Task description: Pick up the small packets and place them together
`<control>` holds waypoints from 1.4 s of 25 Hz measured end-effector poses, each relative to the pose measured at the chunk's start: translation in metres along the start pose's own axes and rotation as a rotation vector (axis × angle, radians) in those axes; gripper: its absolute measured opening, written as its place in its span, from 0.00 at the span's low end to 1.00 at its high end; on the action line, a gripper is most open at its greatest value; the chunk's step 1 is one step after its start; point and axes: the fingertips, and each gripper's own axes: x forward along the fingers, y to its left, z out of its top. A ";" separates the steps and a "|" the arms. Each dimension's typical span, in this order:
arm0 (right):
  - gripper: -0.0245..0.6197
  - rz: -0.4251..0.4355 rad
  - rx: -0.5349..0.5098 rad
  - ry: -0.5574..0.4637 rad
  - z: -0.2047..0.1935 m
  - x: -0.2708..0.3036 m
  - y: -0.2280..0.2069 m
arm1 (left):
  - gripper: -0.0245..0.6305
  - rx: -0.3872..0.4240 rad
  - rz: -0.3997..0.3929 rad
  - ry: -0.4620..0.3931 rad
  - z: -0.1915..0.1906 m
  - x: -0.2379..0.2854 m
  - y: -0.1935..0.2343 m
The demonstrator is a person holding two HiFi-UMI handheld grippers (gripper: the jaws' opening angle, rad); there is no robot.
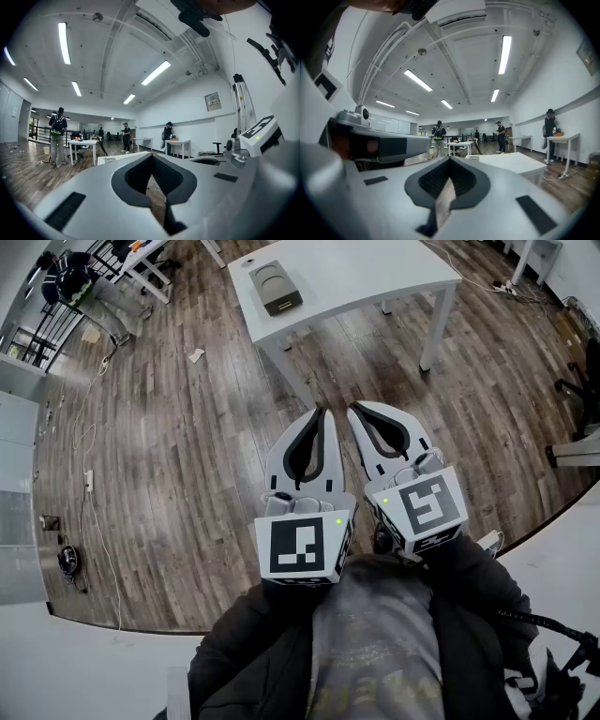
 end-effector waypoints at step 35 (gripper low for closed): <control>0.05 0.048 0.026 0.103 -0.040 0.128 -0.035 | 0.04 -0.065 0.050 0.066 -0.045 0.098 0.087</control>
